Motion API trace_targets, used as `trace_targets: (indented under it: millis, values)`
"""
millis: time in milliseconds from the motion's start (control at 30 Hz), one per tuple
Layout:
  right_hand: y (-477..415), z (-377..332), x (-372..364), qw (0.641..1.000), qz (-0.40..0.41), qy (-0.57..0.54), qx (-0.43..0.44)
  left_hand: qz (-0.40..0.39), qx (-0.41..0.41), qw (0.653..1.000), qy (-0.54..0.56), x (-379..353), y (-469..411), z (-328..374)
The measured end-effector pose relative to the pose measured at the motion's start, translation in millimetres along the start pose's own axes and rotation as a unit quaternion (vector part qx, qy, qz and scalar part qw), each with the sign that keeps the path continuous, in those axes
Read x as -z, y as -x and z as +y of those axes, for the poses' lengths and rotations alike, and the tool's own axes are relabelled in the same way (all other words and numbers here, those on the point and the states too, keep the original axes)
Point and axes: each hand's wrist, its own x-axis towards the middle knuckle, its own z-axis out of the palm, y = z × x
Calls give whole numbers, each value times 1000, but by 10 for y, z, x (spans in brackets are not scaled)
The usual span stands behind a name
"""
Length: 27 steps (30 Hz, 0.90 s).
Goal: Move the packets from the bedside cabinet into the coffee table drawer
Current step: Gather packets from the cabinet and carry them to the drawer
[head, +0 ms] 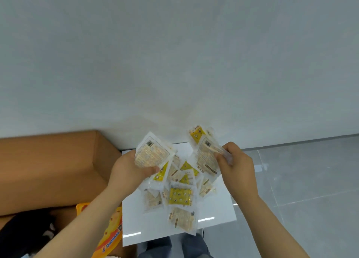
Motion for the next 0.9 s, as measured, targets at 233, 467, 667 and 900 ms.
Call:
trace_targets:
  millis: [233, 467, 667, 900]
  values:
    - [405, -685, 1164, 987, 137, -64, 46, 12, -153, 988, 35, 490, 633, 1267]
    - [810, -1089, 2459, 945, 293, -84, 115, -9, -296, 950, 97, 529, 1264, 2626]
    - [1446, -1064, 3645, 895, 415, -65, 149, -68, -399, 903, 146, 163, 2126, 3566]
    - [2413, -671, 4867, 833, 525, -9, 177, -132, -484, 846, 183, -625, 3293, 4321]
